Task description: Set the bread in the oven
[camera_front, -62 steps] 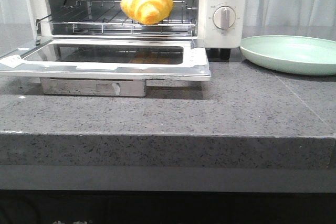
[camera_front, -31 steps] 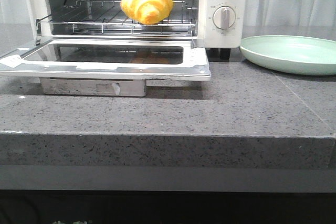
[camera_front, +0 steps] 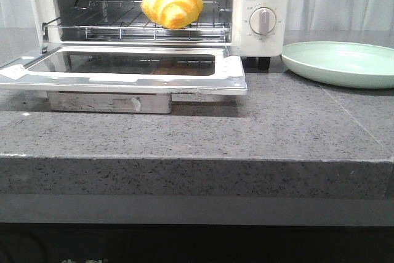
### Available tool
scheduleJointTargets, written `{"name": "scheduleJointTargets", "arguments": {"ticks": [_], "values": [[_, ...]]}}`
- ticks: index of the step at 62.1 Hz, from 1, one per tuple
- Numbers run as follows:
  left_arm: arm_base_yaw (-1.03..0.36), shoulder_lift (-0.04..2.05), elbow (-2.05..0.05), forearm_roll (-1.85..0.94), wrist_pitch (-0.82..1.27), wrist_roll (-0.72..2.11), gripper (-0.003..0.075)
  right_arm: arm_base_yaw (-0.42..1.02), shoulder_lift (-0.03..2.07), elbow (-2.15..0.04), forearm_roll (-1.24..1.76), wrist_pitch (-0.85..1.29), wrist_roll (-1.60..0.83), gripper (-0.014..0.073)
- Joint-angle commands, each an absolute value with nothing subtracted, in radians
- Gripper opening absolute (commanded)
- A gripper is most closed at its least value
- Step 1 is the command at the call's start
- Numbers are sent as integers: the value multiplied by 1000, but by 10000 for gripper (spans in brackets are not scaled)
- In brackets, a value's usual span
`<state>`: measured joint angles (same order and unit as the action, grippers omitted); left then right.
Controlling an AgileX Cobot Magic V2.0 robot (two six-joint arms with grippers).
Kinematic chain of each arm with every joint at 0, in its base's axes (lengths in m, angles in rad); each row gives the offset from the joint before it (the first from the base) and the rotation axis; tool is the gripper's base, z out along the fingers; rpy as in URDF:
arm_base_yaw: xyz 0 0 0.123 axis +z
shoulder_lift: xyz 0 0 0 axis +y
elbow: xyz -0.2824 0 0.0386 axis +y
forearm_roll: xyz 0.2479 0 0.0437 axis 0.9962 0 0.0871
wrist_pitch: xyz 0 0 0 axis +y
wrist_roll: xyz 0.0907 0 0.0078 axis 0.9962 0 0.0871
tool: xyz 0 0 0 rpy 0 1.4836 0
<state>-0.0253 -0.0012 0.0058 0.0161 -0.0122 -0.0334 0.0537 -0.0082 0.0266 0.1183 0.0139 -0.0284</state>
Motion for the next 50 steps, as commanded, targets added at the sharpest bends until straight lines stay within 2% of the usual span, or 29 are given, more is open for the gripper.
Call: {"name": "scheduleJointTargets", "arguments": {"ticks": [1, 50], "values": [[-23, -28, 34, 7, -87, -31, -18, 46, -33, 26, 119, -74, -43, -71], [-23, -28, 34, 7, -87, -31, -18, 15, -33, 26, 113, -72, -43, -71]]}}
